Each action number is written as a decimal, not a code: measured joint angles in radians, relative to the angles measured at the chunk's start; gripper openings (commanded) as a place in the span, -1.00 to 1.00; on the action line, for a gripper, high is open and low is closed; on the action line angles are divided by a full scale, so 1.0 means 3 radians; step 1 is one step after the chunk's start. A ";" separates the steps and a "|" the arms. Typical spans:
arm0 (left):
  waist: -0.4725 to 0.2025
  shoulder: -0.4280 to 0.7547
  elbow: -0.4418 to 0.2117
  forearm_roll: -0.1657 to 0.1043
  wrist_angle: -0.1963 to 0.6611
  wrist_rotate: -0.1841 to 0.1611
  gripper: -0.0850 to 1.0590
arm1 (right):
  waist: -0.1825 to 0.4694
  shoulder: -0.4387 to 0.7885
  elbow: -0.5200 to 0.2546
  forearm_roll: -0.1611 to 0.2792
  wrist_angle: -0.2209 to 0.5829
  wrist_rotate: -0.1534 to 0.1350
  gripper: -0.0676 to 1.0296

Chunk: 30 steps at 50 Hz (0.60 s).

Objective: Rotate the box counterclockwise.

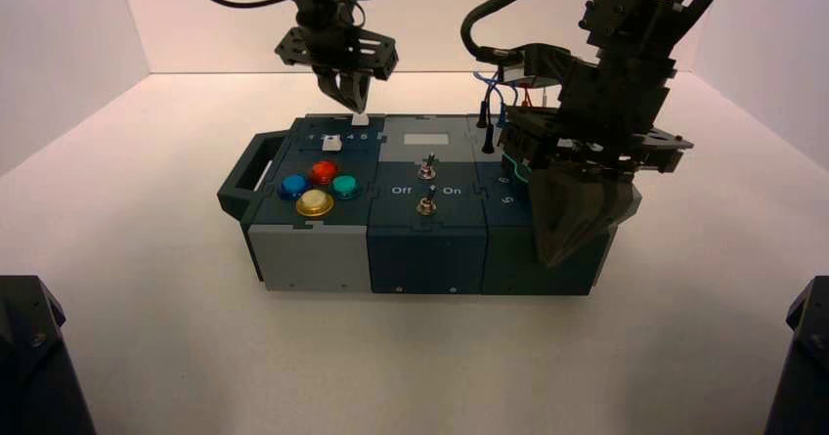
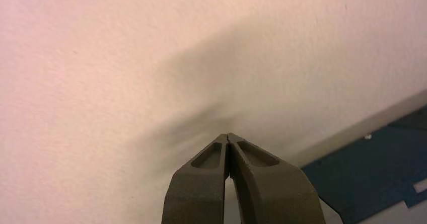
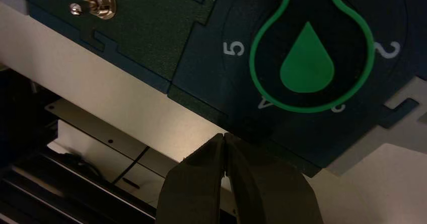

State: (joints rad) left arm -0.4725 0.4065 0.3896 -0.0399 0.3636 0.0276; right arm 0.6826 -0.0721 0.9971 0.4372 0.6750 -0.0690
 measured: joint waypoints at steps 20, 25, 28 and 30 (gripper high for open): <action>-0.0041 0.0005 0.0015 -0.0005 0.0286 -0.0005 -0.90 | 0.0000 0.0072 -0.0046 -0.0010 -0.0031 0.0010 -0.92; -0.0041 -0.0005 0.0010 0.0000 0.0332 0.0000 -0.91 | -0.0010 0.0107 -0.0061 -0.0036 -0.0031 0.0031 -0.92; -0.0041 -0.0015 0.0010 0.0000 0.0368 0.0005 -0.91 | -0.0041 0.0133 -0.0072 -0.0092 -0.0031 0.0056 -0.92; -0.0041 -0.0026 0.0010 0.0000 0.0383 0.0005 -0.91 | -0.0072 0.0148 -0.0082 -0.0123 -0.0031 0.0072 -0.92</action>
State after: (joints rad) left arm -0.4847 0.3988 0.3927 -0.0399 0.4786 0.0291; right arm 0.6611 -0.0276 0.9725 0.4004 0.6657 -0.0476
